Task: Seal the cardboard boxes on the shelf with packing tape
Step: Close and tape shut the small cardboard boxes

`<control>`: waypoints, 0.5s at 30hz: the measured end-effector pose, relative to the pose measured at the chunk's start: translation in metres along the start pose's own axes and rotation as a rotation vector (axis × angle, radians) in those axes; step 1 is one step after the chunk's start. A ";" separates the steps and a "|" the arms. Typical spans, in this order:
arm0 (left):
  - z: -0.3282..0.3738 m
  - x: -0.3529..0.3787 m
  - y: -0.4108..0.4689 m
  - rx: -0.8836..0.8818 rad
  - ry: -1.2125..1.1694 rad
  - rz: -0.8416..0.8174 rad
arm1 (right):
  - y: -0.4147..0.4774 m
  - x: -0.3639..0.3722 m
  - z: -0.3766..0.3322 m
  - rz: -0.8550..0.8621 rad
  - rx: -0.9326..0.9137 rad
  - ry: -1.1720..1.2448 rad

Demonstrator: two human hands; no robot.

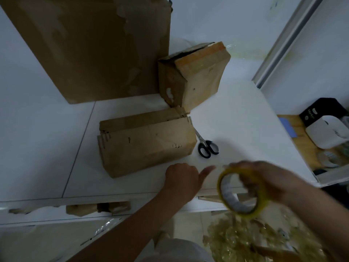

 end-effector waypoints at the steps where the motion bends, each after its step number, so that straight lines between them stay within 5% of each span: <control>1: -0.003 0.004 0.003 0.039 -0.033 -0.081 | -0.010 -0.011 -0.022 0.033 -0.084 0.051; 7: -0.035 -0.001 -0.003 -0.192 -0.708 -0.172 | -0.064 -0.043 -0.094 0.316 -0.531 -0.100; 11: -0.027 -0.021 -0.020 -0.250 -1.489 -0.016 | -0.044 0.007 -0.069 0.171 -0.551 -0.220; 15: -0.032 -0.056 -0.036 -0.191 -1.586 0.232 | -0.027 0.046 -0.051 0.022 -0.507 -0.228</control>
Point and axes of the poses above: each hand's wrist, its own y-axis towards the middle knuckle, its own x-axis out of the palm, z = x × y, the point moved 8 cm from there along y, towards the middle knuckle, and after that the axes turned 5 degrees about -z, right-handed, at the moved point
